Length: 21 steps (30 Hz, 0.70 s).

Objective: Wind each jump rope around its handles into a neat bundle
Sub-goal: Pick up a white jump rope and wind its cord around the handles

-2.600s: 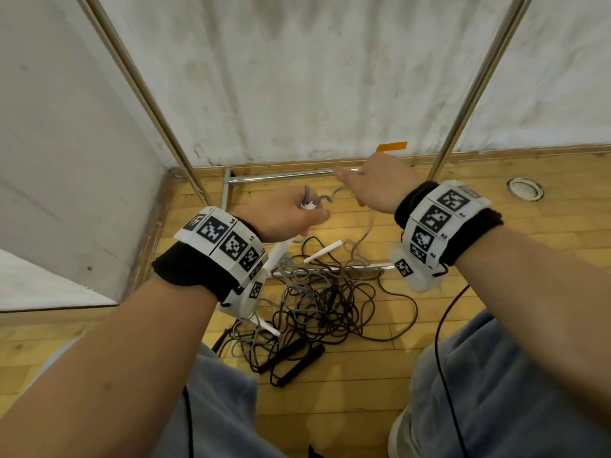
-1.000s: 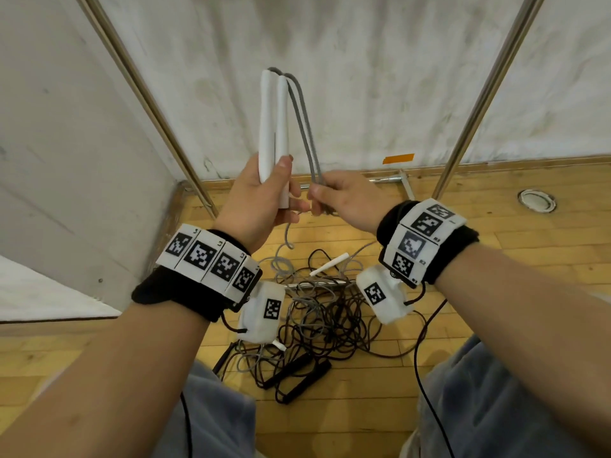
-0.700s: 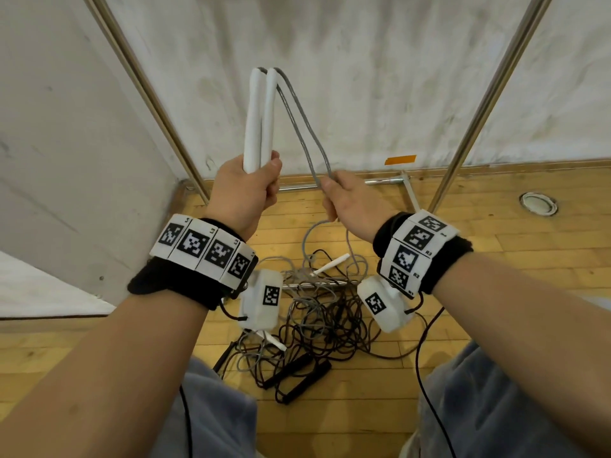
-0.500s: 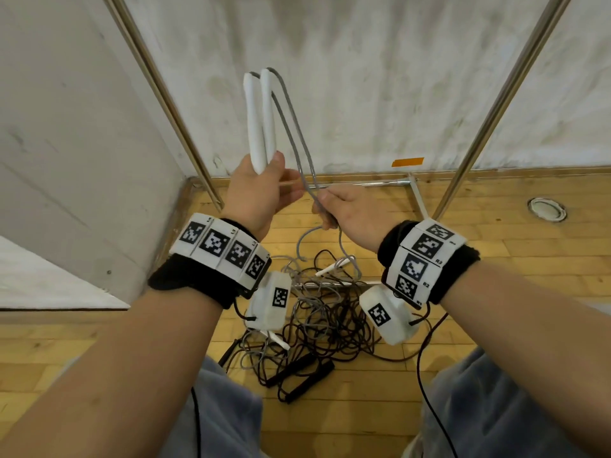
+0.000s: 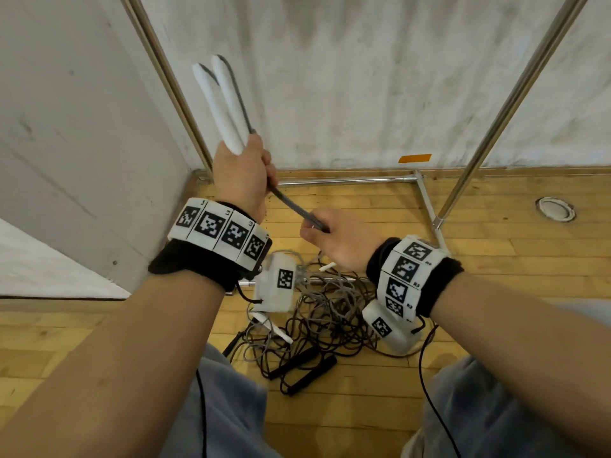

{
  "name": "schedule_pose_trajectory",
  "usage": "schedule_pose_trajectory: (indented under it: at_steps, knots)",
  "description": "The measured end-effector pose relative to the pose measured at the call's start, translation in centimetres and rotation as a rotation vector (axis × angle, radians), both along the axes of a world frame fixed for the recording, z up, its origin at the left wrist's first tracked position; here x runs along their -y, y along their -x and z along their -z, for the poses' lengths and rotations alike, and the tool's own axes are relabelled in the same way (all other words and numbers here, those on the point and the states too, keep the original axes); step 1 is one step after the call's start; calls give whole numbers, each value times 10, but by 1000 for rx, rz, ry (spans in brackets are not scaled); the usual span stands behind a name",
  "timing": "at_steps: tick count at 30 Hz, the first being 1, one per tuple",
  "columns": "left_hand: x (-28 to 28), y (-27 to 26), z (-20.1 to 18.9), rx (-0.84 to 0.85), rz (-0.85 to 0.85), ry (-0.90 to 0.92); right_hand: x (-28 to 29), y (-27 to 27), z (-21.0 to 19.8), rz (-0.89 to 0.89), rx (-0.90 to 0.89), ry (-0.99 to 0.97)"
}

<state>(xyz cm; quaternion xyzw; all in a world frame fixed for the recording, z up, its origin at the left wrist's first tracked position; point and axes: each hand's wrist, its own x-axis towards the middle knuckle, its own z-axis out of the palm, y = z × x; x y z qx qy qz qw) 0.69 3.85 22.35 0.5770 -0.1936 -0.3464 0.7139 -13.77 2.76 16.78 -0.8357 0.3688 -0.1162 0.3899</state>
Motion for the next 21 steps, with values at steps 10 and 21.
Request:
schedule_pose_trajectory:
  at_steps: [10, 21]
  knots:
    - [0, -45, 18, 923, -89, -418, 37, 28, -27, 52, -30, 137]
    - [-10, -2, 38, 1324, 607, -729, 52, 42, -48, 262, 81, 391]
